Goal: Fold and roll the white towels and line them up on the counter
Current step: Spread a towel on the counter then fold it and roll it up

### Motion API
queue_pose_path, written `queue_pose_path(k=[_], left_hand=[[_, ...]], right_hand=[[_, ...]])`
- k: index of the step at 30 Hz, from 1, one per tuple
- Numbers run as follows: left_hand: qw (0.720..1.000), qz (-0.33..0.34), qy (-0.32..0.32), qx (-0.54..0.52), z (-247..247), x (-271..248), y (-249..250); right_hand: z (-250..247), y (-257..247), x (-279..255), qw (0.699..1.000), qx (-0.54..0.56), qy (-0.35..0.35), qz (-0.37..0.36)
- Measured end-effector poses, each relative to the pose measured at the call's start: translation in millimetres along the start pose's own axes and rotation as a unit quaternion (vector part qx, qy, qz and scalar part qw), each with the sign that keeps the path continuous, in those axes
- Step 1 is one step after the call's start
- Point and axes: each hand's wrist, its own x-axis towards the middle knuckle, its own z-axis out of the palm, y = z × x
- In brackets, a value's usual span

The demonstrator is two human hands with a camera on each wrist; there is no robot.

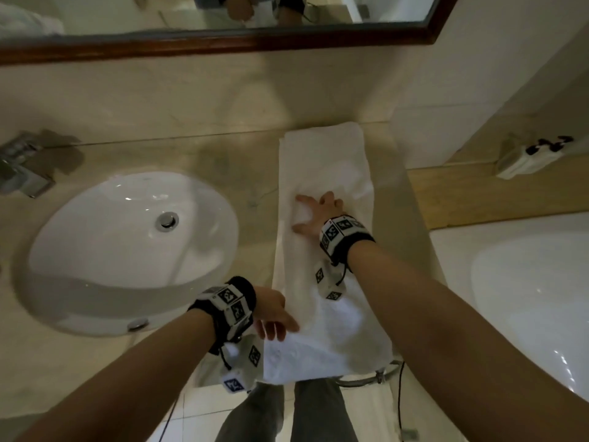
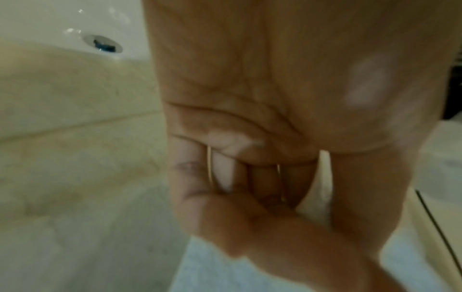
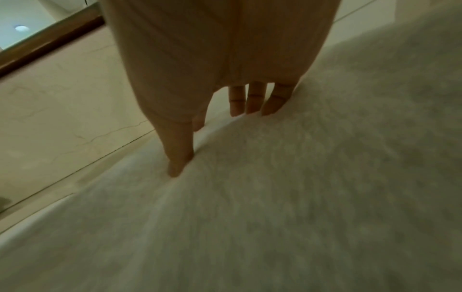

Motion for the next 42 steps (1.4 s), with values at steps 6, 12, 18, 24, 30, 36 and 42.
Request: queue_pose_path(k=[6, 12, 18, 24, 30, 36, 42], left_hand=[[0.999, 0.019, -0.025, 0.005, -9, -14, 2], [0.989, 0.088, 0.046, 0.106, 6, -10, 4], [0.997, -0.023, -0.052, -0.058, 15, -8, -13], [0.988, -0.095, -0.116, -0.034, 0, -5, -36], [0.962, 0.088, 0.253, -0.051, -74, -8, 9], [0.866, 0.171, 0.445, -0.150, -167, 26, 71], [0.818, 0.111, 0.540, -0.165, -225, 47, 100]], right_hand=[[0, 0, 0, 1.000, -0.005, 0.005, -0.004], [2, 0, 3, 1.000, -0.012, 0.004, 0.006], [3, 3, 3, 1.000, 0.002, 0.020, -0.004], [2, 5, 6, 0.999, -0.007, 0.035, -0.015], [-51, 33, 35, 0.948, 0.210, 0.239, 0.017], [-99, 67, 90, 0.921, 0.246, 0.248, 0.173], [-129, 73, 137, 0.942, 0.266, 0.136, 0.155]])
